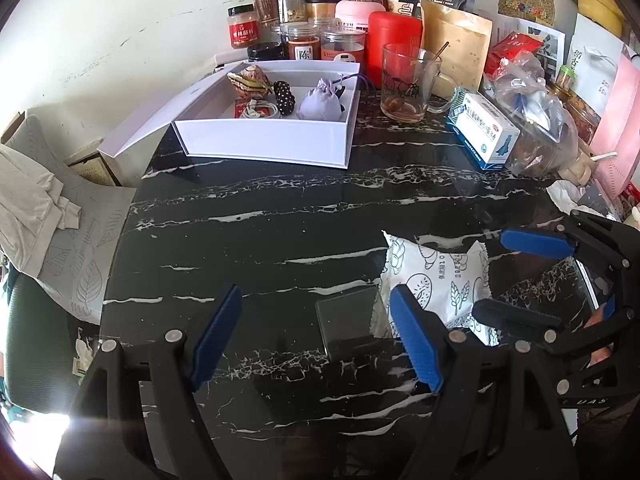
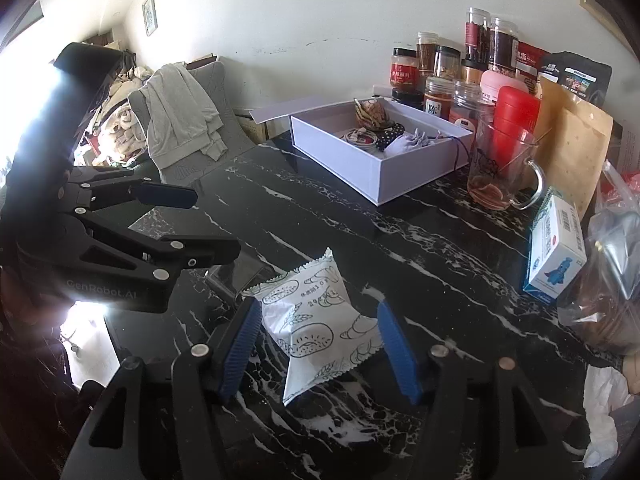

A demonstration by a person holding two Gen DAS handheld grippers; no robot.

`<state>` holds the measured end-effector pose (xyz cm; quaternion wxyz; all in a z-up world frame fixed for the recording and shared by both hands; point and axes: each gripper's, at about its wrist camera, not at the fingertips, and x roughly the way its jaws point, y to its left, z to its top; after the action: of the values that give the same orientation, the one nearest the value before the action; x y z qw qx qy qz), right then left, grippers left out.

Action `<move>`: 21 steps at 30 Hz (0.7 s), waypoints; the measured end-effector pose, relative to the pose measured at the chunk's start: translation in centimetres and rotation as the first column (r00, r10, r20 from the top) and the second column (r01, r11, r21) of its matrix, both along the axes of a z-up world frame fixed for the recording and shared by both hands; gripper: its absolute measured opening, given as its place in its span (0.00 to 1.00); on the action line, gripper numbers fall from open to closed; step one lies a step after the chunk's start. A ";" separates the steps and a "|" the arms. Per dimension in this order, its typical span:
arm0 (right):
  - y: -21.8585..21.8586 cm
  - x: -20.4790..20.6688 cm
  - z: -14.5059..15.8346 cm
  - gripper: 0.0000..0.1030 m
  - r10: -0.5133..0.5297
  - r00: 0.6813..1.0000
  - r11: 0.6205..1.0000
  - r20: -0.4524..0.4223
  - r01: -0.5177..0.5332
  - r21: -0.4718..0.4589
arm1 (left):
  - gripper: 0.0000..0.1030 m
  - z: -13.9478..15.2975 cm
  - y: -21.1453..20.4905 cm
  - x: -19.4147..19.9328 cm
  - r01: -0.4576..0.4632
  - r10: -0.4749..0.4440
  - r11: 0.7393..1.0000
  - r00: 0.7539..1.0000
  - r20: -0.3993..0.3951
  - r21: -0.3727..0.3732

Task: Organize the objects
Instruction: 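Move both tools toward the white printed snack pouch and dark square case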

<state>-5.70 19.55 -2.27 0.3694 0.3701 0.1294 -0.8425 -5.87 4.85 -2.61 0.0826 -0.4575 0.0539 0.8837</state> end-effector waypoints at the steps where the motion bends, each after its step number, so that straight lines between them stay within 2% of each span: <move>1: -0.1 -0.1 -0.2 0.67 0.007 1.000 1.000 0.000 -0.007 0.006 | 0.73 -0.3 0.0 -0.2 -0.001 0.001 1.000 1.000 0.006 0.001; 8: -0.9 -1.0 -1.6 0.67 0.037 0.999 0.999 0.024 -0.038 0.023 | 0.73 -2.3 0.1 -1.1 -0.003 0.003 1.000 0.999 0.045 0.000; 11: -1.0 -1.2 -2.0 0.67 0.033 0.999 0.999 0.005 -0.033 0.028 | 0.75 -3.0 0.1 -1.4 -0.001 0.001 1.000 0.998 0.058 0.004; 17: -1.1 -1.9 -2.4 0.68 0.012 1.000 0.999 -0.007 -0.012 0.053 | 0.80 -3.3 0.2 -1.7 0.000 0.000 1.000 1.000 0.031 0.003; 21: -0.8 -2.1 -2.7 0.68 0.009 1.000 1.000 0.005 -0.009 0.029 | 0.82 -3.5 0.2 -1.7 0.013 -0.013 1.000 0.999 0.031 0.018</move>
<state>-7.83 18.74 -4.95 0.3680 0.3771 0.1424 -0.8379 -7.55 5.08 -6.09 0.0932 -0.4701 0.0478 0.8764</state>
